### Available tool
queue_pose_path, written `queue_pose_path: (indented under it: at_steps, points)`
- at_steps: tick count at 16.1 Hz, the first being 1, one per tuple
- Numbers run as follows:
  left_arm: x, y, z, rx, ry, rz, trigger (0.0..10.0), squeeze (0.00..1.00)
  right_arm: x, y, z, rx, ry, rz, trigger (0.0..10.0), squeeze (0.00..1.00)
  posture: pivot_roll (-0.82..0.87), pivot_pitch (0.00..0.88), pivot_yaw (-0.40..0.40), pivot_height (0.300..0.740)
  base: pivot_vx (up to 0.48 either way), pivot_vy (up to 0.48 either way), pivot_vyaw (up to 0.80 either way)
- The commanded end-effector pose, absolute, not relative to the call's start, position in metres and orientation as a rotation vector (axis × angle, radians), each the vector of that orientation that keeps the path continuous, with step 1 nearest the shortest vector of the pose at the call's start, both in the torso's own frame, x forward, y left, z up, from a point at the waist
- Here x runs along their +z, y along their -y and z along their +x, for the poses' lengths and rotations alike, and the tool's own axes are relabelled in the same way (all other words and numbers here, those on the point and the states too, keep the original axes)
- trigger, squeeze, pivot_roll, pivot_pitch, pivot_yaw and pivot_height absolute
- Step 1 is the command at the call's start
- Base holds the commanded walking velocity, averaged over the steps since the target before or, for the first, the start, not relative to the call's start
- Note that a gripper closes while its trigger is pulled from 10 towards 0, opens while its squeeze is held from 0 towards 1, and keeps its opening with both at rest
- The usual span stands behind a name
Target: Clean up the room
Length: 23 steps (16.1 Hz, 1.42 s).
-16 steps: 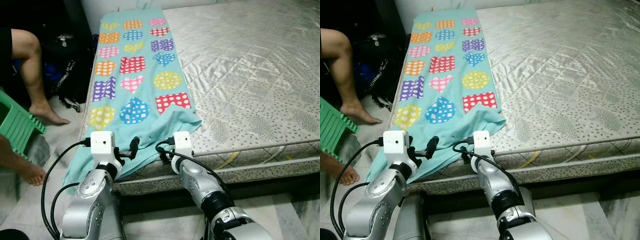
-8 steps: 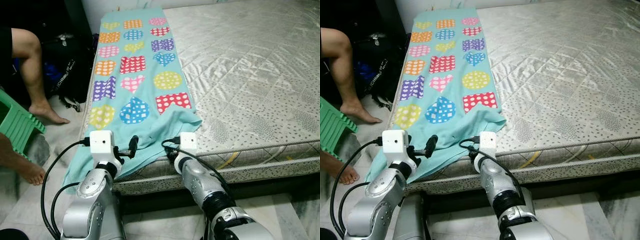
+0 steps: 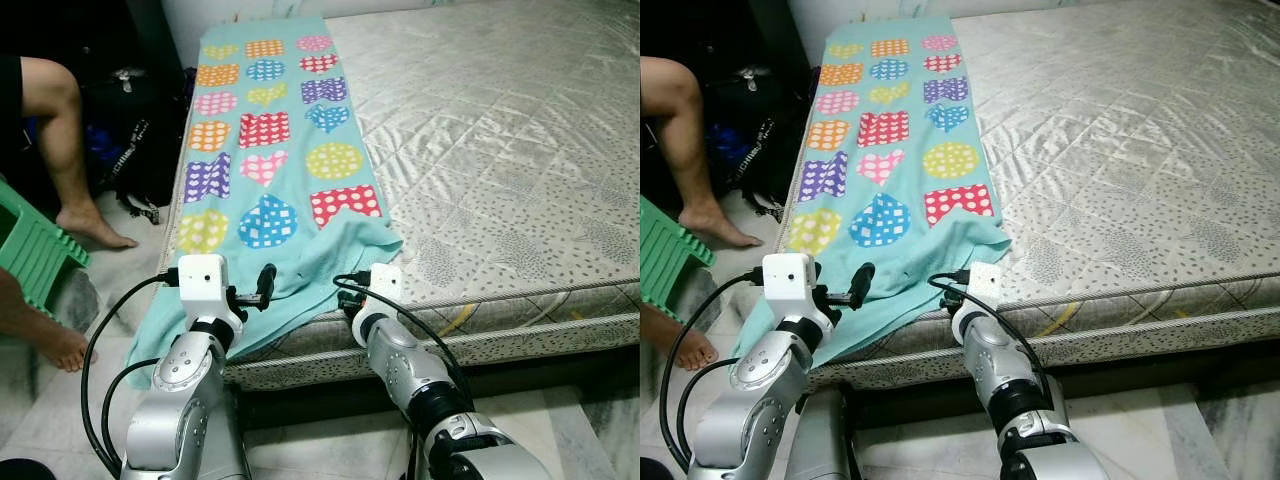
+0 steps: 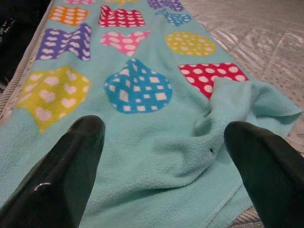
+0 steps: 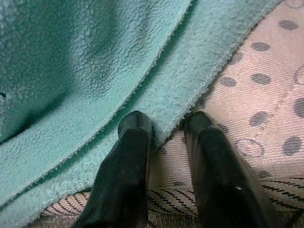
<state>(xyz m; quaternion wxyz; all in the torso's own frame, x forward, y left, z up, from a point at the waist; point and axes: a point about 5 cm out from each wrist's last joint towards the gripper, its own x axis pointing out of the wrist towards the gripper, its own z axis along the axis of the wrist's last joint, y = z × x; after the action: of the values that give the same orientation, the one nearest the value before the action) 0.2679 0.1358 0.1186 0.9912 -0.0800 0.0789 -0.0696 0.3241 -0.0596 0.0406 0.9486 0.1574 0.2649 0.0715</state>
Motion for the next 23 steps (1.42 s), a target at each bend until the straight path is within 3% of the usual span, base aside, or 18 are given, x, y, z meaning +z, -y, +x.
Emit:
queue_pose_path:
  at_steps: [1,7,10,14,19,23]
  points:
    - [0.117,-0.141,0.269,-0.121,-0.159,-0.147,10.0,0.00,0.058,-0.018,0.310,0.324,-0.583,0.441,0.0,0.00,0.00,0.042,0.050,0.515,0.000,0.000,0.00]
    - [0.118,-0.141,0.269,-0.123,-0.154,-0.146,10.0,0.00,0.059,-0.013,0.312,0.311,-0.572,0.470,0.0,0.00,0.00,0.043,0.053,0.515,0.000,0.000,0.00]
    - [0.119,-0.144,0.268,-0.116,-0.153,-0.143,10.0,0.00,0.071,0.002,0.324,0.281,-0.507,0.473,0.0,0.00,0.00,0.043,0.053,0.515,0.000,0.000,0.00]
    - [0.116,-0.148,0.265,-0.106,-0.158,-0.139,10.0,0.00,0.075,0.046,0.332,0.237,-0.449,0.395,0.0,0.00,-0.01,0.047,0.049,0.515,0.000,0.000,0.00]
    - [0.112,-0.154,0.259,-0.102,-0.175,-0.132,10.0,0.00,0.077,0.094,0.306,0.272,-0.455,0.270,0.0,0.00,-0.03,0.051,0.051,0.515,0.000,0.000,0.00]
    - [0.111,-0.157,0.256,-0.099,-0.183,-0.126,10.0,0.00,0.077,0.116,0.277,0.247,-0.464,0.279,0.0,0.00,-0.04,0.055,0.050,0.515,0.000,0.000,0.00]
